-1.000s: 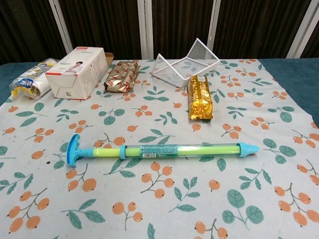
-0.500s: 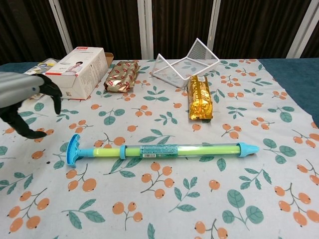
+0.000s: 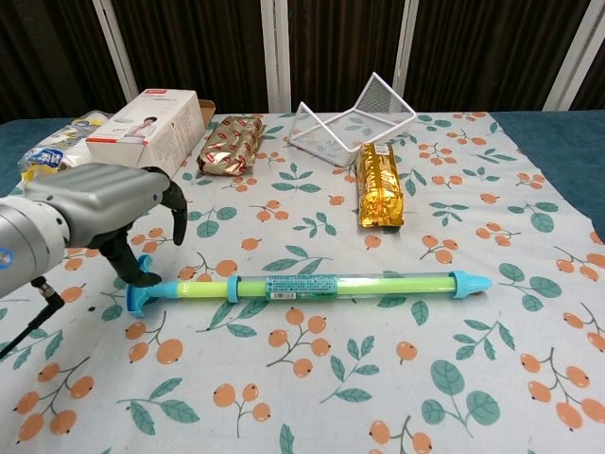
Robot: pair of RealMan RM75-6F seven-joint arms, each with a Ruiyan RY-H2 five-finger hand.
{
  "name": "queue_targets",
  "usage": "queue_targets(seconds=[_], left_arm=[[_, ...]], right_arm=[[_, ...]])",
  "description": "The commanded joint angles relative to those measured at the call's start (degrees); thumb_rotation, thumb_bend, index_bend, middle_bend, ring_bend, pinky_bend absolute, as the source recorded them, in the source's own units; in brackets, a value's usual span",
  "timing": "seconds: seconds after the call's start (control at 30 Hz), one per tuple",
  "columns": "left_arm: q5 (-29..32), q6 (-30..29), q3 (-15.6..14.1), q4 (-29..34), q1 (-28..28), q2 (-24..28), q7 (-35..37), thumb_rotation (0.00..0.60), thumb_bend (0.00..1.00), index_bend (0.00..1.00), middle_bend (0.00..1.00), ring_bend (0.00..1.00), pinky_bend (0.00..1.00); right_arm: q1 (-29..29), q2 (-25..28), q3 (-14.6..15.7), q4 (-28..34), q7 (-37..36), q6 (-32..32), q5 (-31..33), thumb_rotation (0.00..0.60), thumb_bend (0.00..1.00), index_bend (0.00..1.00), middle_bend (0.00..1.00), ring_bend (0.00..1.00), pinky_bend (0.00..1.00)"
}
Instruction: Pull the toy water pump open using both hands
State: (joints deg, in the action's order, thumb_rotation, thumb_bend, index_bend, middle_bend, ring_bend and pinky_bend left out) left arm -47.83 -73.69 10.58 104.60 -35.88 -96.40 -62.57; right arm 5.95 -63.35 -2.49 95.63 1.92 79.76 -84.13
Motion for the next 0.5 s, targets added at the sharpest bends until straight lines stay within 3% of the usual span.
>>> queue_targets(seconds=[0.03,0.5], left_arm=[[1.86,-1.14,-0.21,-1.57,-1.08,-2.40,-1.11,0.600,0.31,0.44,0.18,0.06,0.18],[4.10,-2.93,-0.83,-7.12,-3.75,-8.12,-2.32,0.600,0.36,0.46,0.19,0.06,0.18]], right_arm=[[0.01,0.05,-0.02,0.04,-0.14,-0.03,0.05,0.600,0.33,0.00,0.00,0.00,0.00],[0.14,0.46,0.02,0.30,-1.95,-0.50,0.14,0.600,0.33,0.00,0.00,0.00,0.00]])
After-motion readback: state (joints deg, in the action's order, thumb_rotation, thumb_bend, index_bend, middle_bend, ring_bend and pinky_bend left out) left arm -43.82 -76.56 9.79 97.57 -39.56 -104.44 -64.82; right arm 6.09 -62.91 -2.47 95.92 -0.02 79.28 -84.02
